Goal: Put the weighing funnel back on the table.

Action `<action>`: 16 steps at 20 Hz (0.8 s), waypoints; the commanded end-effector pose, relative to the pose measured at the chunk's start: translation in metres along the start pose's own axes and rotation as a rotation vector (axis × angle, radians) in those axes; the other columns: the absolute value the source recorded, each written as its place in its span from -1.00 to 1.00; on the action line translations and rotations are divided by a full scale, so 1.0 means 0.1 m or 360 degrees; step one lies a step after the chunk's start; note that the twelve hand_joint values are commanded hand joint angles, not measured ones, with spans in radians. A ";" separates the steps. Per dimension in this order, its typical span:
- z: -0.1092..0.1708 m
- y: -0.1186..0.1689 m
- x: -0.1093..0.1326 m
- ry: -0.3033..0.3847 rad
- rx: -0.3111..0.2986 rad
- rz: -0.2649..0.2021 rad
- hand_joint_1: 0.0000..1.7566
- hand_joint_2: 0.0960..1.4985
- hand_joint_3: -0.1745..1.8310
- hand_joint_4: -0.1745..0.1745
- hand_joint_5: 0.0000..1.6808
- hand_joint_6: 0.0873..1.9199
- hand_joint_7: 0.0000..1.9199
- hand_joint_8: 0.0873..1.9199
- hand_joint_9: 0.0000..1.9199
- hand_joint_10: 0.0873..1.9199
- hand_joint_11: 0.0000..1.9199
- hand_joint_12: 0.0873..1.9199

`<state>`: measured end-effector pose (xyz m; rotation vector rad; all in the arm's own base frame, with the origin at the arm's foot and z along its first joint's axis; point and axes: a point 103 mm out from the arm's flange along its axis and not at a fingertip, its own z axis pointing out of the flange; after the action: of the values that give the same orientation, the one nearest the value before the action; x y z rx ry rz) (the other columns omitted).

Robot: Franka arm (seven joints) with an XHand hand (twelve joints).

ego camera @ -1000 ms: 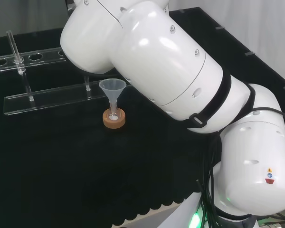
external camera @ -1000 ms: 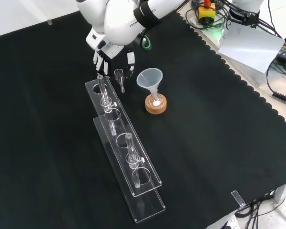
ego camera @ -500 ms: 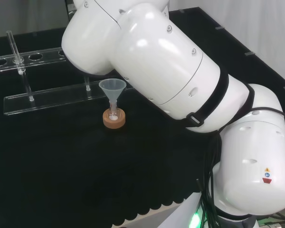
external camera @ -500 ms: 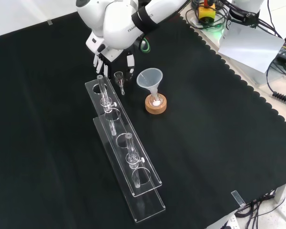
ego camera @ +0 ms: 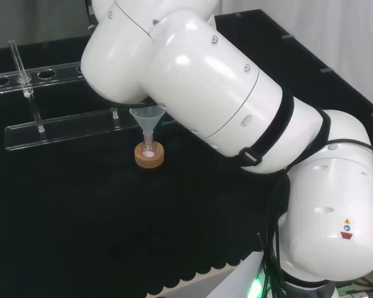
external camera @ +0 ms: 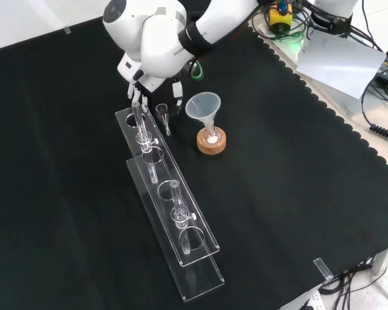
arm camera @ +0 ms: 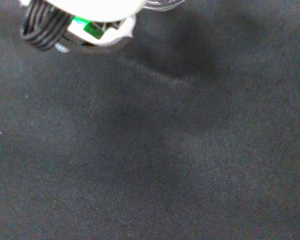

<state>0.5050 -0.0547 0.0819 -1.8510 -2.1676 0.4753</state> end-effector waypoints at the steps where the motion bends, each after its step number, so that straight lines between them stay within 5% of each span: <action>1: 0.05 0.06 0.02 -0.0017 0.0003 -0.0002 0.25 -0.15 -0.17 1.00 0.41 -0.19 -0.46 -0.37 -0.01 -0.58 -0.32 0.21; 10: 0.05 0.05 0.02 -0.0030 -0.0002 -0.0005 0.25 -0.14 -0.18 1.00 0.41 -0.20 -0.47 -0.37 -0.01 -0.58 -0.32 0.21; 16: 0.05 0.03 0.05 -0.0061 0.0011 -0.0009 0.21 0.16 -0.56 1.00 0.34 -0.22 -0.52 -0.32 -0.05 -0.54 -0.34 0.22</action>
<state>0.5069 -0.0509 0.0756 -1.8489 -2.1875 0.4987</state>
